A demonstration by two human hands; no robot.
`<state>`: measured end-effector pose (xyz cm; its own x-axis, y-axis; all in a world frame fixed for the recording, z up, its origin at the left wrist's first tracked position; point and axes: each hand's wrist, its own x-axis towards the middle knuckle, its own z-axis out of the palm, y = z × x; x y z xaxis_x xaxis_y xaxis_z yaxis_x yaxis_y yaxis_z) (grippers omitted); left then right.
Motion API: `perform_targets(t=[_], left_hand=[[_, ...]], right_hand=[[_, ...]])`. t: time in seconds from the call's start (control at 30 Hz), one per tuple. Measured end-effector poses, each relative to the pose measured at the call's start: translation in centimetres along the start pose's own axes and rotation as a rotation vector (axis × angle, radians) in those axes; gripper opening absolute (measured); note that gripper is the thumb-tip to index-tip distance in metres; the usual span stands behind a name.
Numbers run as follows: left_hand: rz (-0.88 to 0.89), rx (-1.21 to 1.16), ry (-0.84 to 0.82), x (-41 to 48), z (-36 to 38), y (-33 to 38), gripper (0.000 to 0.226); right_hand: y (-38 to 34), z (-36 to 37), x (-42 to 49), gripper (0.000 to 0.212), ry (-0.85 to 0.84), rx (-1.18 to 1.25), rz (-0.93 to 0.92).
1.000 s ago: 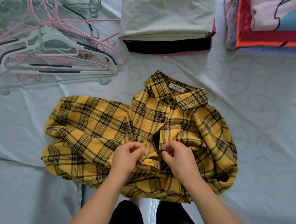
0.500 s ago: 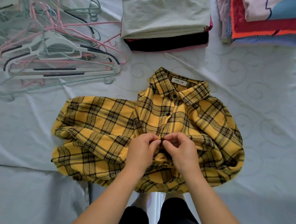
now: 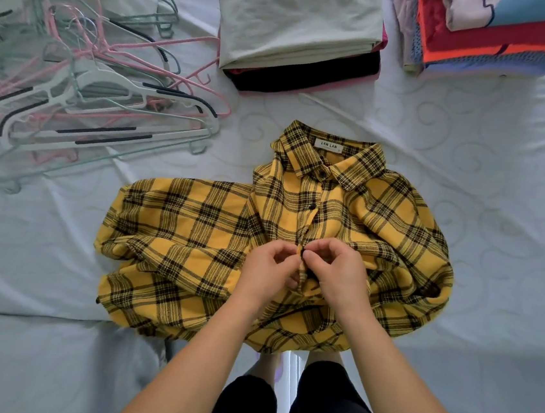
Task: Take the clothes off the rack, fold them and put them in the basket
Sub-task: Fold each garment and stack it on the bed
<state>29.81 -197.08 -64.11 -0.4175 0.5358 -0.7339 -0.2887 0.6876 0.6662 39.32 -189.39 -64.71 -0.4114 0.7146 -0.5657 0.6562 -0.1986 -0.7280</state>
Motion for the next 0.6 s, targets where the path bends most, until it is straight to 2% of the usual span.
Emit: perform_targets(t=[0.07, 0.17, 0.27, 0.3, 0.37, 0.47, 0.6], left_hand=[[-0.050, -0.163, -0.082, 0.0, -0.5, 0.2, 0.014], [-0.079, -0.220, -0.129, 0.6, -1.3, 0.4, 0.010], [-0.079, -0.155, -0.139, 1.3, -1.7, 0.8, 0.007], [-0.066, -0.123, -0.145, 1.5, -1.7, 0.9, 0.008], [-0.040, -0.075, -0.158, 1.7, -1.7, 1.0, 0.010], [0.007, -0.029, -0.158, 1.9, -1.5, 1.1, 0.013], [0.102, 0.102, -0.138, 2.1, -1.1, 1.0, 0.016]], right_hand=[[-0.2, -0.1, 0.3, 0.005, -0.016, -0.010, -0.002], [-0.4, -0.3, 0.3, 0.008, -0.094, -0.002, 0.011], [-0.6, -0.4, -0.1, 0.013, -0.172, 0.073, 0.021], [-0.7, -0.3, -0.2, 0.016, -0.175, 0.031, -0.004], [-0.6, -0.1, -0.2, 0.014, -0.115, -0.109, -0.073], [-0.8, 0.0, -0.2, 0.007, -0.005, -0.150, -0.105], [-0.7, -0.5, 0.2, 0.009, 0.000, -0.194, -0.092]])
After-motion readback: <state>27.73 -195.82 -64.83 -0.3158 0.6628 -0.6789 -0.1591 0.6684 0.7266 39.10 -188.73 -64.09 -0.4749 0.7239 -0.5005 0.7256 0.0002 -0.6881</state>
